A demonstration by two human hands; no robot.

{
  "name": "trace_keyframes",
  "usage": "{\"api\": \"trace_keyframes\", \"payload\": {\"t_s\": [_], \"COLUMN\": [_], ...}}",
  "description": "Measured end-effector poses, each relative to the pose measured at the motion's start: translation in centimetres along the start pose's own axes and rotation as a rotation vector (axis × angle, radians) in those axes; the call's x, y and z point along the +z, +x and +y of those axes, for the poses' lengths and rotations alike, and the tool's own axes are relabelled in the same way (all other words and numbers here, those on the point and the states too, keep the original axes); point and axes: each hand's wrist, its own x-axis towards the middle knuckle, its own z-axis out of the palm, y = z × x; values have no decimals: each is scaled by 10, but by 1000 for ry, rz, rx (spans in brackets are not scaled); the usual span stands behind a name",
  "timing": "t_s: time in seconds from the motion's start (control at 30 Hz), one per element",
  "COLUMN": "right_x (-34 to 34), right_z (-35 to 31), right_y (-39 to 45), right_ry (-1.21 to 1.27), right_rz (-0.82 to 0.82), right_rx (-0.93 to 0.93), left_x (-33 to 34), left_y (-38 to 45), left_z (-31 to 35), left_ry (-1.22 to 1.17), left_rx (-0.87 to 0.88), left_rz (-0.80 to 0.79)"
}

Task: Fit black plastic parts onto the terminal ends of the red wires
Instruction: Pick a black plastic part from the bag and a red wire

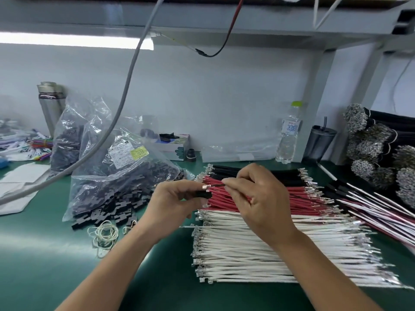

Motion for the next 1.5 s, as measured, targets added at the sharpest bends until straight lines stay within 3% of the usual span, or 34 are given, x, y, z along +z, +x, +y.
{"api": "trace_keyframes", "payload": {"t_s": [0.6, 0.87, 1.3, 1.5], "right_x": [-5, -4, -10, -6], "right_z": [5, 5, 16, 12], "right_y": [-6, -6, -2, -4], "right_ry": [97, 227, 232, 333], "right_rz": [-131, -260, -295, -403], "right_rx": [142, 210, 294, 331], "left_x": [4, 0, 4, 2], "left_y": [-2, -3, -4, -4], "left_z": [6, 5, 6, 5], "left_ry": [-82, -90, -139, -9], "left_rx": [-52, -16, -77, -35], "left_rz": [52, -30, -73, -41]}}
